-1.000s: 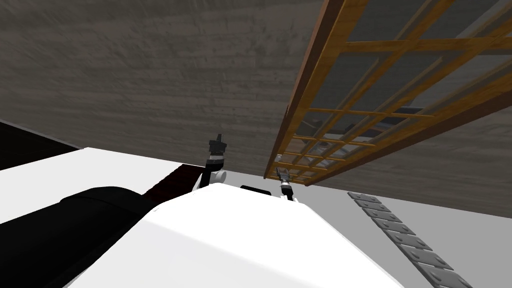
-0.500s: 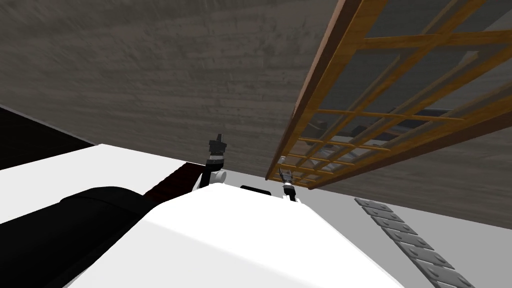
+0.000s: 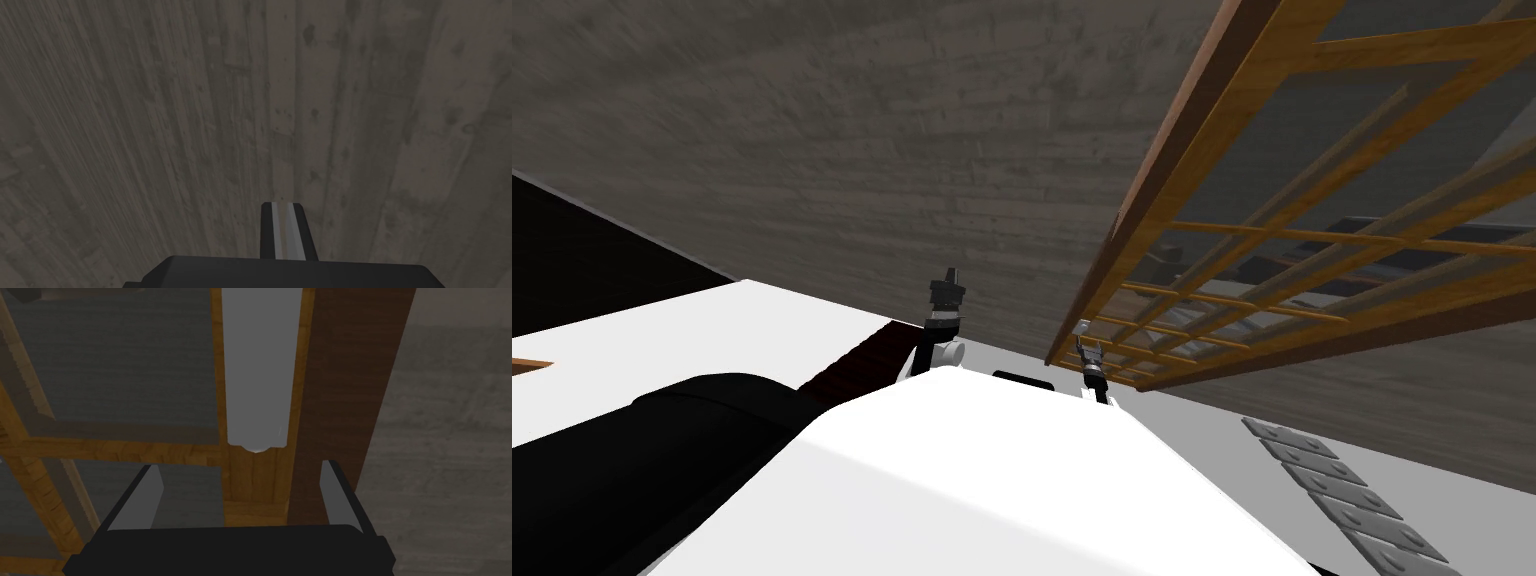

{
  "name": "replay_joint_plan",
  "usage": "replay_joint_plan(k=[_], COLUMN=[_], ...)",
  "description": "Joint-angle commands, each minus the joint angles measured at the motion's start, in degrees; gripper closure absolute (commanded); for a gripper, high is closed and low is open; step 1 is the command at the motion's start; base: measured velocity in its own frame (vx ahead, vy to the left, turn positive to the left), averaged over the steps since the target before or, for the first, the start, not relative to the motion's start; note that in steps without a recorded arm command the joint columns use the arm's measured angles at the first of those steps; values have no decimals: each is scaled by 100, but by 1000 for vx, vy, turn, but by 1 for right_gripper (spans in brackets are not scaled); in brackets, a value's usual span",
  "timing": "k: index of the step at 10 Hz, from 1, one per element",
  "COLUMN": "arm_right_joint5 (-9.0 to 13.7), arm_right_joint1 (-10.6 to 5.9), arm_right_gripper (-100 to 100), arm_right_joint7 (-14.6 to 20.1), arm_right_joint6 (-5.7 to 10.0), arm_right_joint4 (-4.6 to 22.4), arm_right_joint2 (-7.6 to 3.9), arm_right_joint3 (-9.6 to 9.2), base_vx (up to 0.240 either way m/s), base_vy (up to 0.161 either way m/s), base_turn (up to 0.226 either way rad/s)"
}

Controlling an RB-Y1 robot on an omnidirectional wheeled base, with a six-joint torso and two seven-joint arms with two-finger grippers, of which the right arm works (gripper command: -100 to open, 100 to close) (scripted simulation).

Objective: Pull the door open

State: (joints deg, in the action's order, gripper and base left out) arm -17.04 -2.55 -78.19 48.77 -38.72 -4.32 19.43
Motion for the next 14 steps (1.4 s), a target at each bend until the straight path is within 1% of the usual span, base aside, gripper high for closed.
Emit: replay_joint_plan(k=[1, 2, 3, 4, 5, 6, 7, 8, 9, 11, 12, 13, 14], arm_right_joint5=[17, 26, 38, 39, 39, 38, 25, 14, 14, -12, -12, -23, -20], arm_right_joint1=[-109, -190, -354, -436, -436, -517, -675, -750, -750, -871, -871, -911, -774], arm_right_gripper=[-100, -100, -100, -100, -100, -100, -100, -100, -100, -100, -100, -100, -100], arm_right_joint7=[-69, -114, -201, -239, -239, -276, -336, -360, -360, -390, -390, -398, -433], arm_right_joint6=[35, 55, 94, 113, 113, 130, 162, 176, 176, 196, 196, 202, 141], arm_right_joint4=[160, 265, 463, 552, 552, 634, 772, 827, 827, 894, 911, 911, 831], arm_right_joint2=[-7, 0, 31, 59, 59, 94, 185, 239, 239, 347, 347, 386, 435], arm_right_joint3=[154, 240, 395, 455, 455, 507, 572, 586, 586, 576, 576, 565, 584], base_vx=[61, 54, 55, 64, 26, -8, -12, -8, 1, 5, 5, 21, 13], base_vy=[-76, -76, -96, -131, -84, -41, -60, -75, -56, -35, -12, -3, -4], base_turn=[72, 77, 127, 99, 28, 37, 83, 67, 24, 27, 23, 54, 14])
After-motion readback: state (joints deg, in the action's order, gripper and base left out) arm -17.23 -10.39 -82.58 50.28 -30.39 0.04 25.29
